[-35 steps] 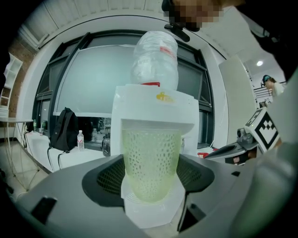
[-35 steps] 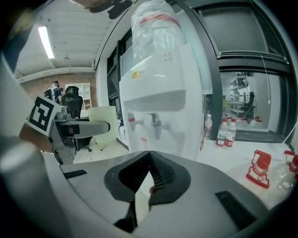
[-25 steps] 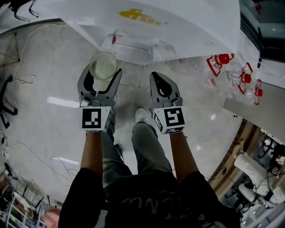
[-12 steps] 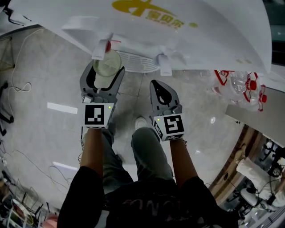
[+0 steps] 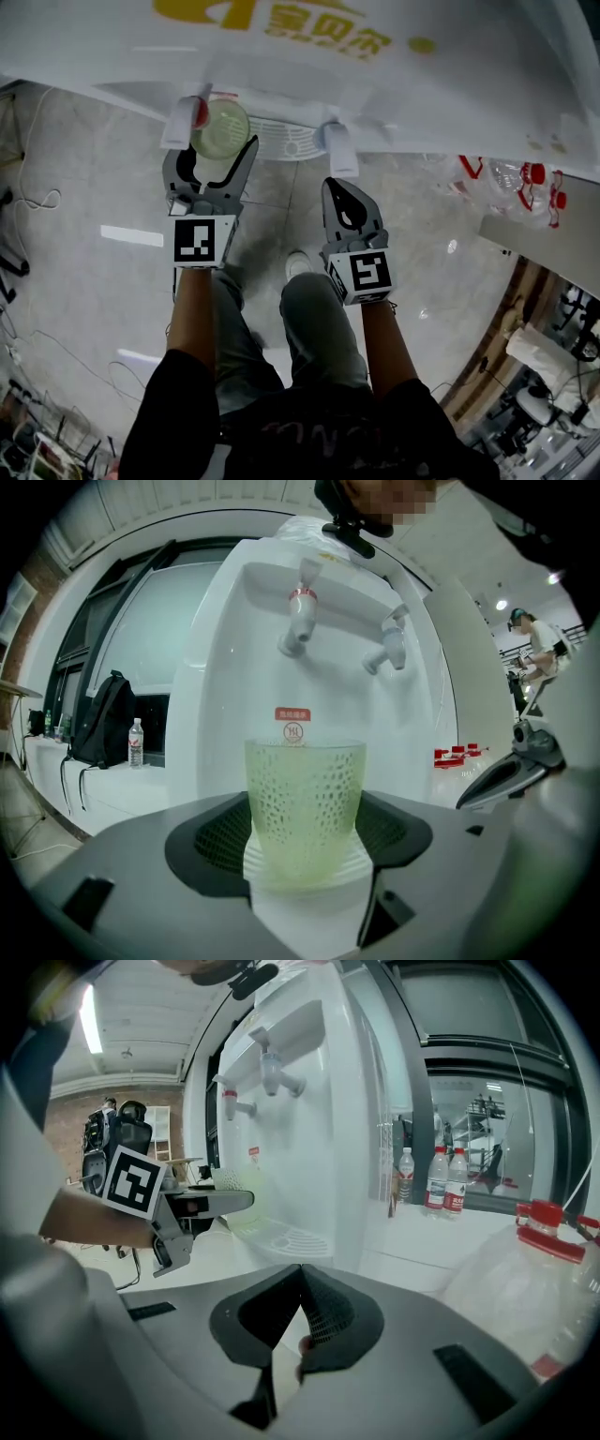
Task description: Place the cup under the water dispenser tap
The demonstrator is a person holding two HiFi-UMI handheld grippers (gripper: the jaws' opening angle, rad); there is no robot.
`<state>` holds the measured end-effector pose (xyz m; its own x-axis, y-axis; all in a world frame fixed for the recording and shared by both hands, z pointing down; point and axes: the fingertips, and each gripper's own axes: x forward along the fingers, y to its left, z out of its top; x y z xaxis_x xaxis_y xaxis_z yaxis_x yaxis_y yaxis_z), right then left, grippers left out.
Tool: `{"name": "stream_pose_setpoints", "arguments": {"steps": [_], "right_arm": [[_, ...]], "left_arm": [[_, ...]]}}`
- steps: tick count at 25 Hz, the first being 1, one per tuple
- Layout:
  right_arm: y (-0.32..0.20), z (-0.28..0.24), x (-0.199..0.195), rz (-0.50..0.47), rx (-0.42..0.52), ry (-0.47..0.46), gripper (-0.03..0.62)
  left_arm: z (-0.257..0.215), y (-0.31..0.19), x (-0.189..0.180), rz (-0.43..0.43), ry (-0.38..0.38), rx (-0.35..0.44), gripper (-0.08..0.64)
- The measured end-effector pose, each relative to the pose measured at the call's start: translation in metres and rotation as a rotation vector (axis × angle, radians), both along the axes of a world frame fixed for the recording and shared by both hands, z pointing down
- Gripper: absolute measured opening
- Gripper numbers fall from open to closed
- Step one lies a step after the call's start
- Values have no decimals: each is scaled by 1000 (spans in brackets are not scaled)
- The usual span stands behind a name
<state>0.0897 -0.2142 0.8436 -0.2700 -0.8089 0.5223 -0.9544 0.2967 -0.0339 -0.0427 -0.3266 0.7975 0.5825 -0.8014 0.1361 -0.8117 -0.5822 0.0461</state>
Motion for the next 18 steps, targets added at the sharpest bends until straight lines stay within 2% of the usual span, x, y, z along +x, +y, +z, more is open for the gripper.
{"name": "stream_pose_setpoints", "arguments": {"steps": [4,8,13,18], "right_arm": [[0,-2,2,13,10,-3,15],[-4,-10,2,23,60,4,14],[-1,-15,-1,20,59,8,14],[6,-33,-8,10,51,10,14]], "left_arm": [[0,0,0,4,10,5,357],[-2,3,1,22,0,14,357],[-7,11,-4,16,0,10,391],[-19,23,-17,9,-22,-3,393]]}}
